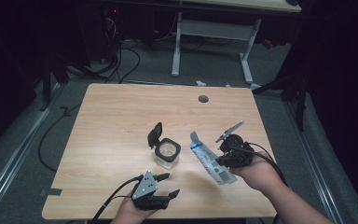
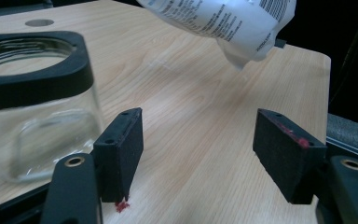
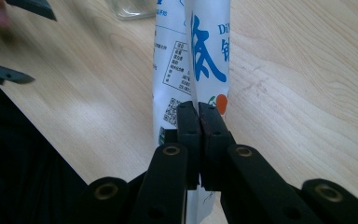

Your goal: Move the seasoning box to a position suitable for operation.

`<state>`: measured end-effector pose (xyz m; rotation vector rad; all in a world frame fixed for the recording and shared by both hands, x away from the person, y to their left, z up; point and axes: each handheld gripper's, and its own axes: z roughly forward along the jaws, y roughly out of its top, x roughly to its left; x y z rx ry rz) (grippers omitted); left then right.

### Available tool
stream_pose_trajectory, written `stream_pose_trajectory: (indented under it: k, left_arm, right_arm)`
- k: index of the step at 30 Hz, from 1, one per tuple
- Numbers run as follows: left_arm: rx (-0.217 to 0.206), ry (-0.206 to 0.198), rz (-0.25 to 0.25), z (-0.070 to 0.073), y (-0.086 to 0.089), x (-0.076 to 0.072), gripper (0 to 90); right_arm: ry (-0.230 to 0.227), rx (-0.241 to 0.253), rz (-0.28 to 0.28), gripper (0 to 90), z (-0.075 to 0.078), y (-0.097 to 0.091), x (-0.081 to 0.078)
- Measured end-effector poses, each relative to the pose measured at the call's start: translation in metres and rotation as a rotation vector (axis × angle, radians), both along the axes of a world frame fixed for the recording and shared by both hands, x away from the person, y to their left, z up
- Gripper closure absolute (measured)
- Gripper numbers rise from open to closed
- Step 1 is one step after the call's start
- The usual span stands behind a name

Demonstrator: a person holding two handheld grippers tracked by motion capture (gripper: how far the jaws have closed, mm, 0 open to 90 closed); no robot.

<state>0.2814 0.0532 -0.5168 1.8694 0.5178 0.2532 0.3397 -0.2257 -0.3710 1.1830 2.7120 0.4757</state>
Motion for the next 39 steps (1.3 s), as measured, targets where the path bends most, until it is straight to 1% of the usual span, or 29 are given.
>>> stream_pose_trajectory:
  k: [1, 2, 7, 9, 13, 18, 20, 23, 26, 27, 28, 31, 34, 36, 39]
  left_arm:
    - [-0.001, -0.002, 0.000, 0.000, -0.003, 0.000, 32.5]
    - [-0.001, -0.004, -0.006, 0.000, -0.005, 0.001, 32.0]
    - [-0.001, -0.014, -0.021, -0.002, -0.018, 0.003, 30.7]
    - [0.000, -0.007, -0.030, -0.002, -0.023, 0.004, 30.4]
    - [0.019, -0.004, -0.052, -0.002, -0.031, 0.005, 30.4]
    - [0.015, -0.002, -0.053, 0.000, -0.036, 0.006, 30.2]
    - [0.023, -0.011, -0.046, 0.002, -0.036, 0.005, 29.8]
    - [0.031, -0.041, -0.030, 0.006, -0.032, 0.002, 27.8]
    - [0.025, -0.063, -0.013, 0.008, -0.028, 0.001, 25.2]
    - [0.027, -0.063, -0.015, 0.009, -0.027, 0.001, 25.1]
    - [0.027, -0.058, -0.017, 0.009, -0.027, 0.001, 25.0]
    - [0.028, -0.048, -0.019, 0.005, -0.028, 0.001, 24.1]
    - [0.031, -0.029, -0.027, 0.000, -0.035, 0.002, 22.1]
    - [0.019, -0.020, -0.027, -0.002, -0.041, 0.002, 21.5]
    - [0.020, -0.011, -0.021, -0.005, -0.049, 0.006, 20.9]
  right_arm:
    - [0.001, 0.005, 0.005, 89.2, 0.000, 0.001, 0.000]
    - [0.004, -0.001, 0.002, 89.2, 0.001, 0.004, 0.000]
    - [-0.001, 0.000, 0.023, 89.2, 0.004, 0.015, 0.000]
    - [0.002, 0.004, 0.026, 89.2, 0.005, 0.019, 0.000]
    - [0.000, 0.007, 0.045, 89.2, 0.007, 0.028, -0.001]
    - [0.002, 0.012, 0.060, 89.2, 0.008, 0.038, -0.002]
    - [-0.001, 0.014, 0.069, 89.2, 0.009, 0.041, -0.002]
    - [-0.005, 0.023, 0.074, 89.2, 0.012, 0.044, -0.002]
    - [-0.005, 0.026, 0.075, 89.1, 0.013, 0.048, -0.002]
    - [-0.009, 0.028, 0.084, 89.1, 0.012, 0.048, -0.001]
    - [-0.005, 0.026, 0.079, 89.1, 0.013, 0.050, -0.001]
    - [-0.007, 0.025, 0.088, 89.1, 0.014, 0.053, -0.001]
    - [-0.002, 0.030, 0.092, 89.1, 0.014, 0.057, 0.000]
    - [-0.002, 0.025, 0.096, 89.1, 0.014, 0.059, 0.001]
    - [-0.002, 0.038, 0.099, 89.1, 0.015, 0.061, 0.003]
